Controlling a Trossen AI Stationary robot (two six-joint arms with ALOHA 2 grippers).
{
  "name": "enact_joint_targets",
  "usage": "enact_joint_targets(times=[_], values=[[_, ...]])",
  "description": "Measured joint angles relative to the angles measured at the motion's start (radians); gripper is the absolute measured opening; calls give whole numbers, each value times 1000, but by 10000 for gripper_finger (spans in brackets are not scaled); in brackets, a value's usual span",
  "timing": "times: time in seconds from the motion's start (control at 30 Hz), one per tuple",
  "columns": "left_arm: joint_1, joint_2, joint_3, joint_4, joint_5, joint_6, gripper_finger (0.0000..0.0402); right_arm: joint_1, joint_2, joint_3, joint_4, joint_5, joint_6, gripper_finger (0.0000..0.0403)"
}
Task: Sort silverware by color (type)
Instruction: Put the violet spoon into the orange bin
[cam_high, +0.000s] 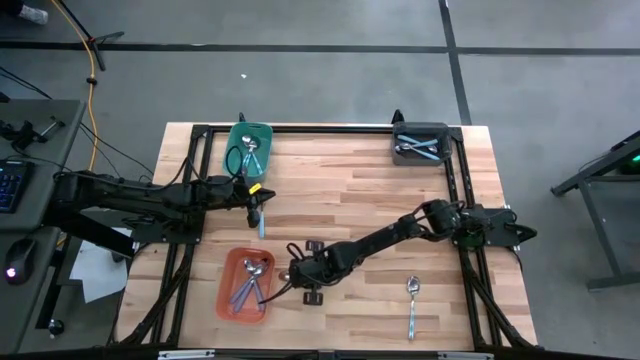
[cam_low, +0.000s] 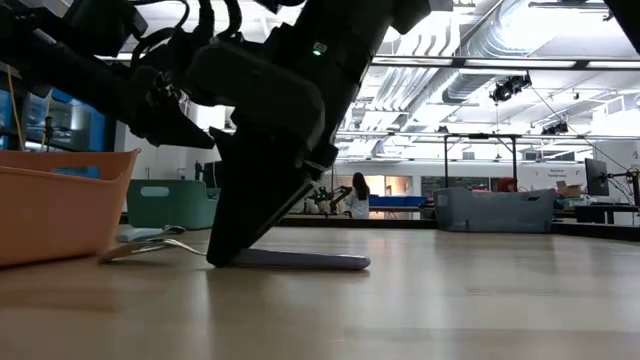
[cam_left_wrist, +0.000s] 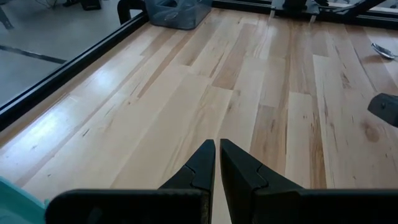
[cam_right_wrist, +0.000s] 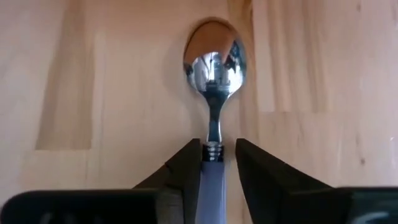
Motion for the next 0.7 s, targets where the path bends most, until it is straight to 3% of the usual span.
enact_joint_targets(times=[0.47,0.7], values=[[0,0,0,-5,0,1,15,-21,31,3,118,-21,-19,110],[0,0,0,-8,0,2,15,-24,42,5,118,-36,-21,49]])
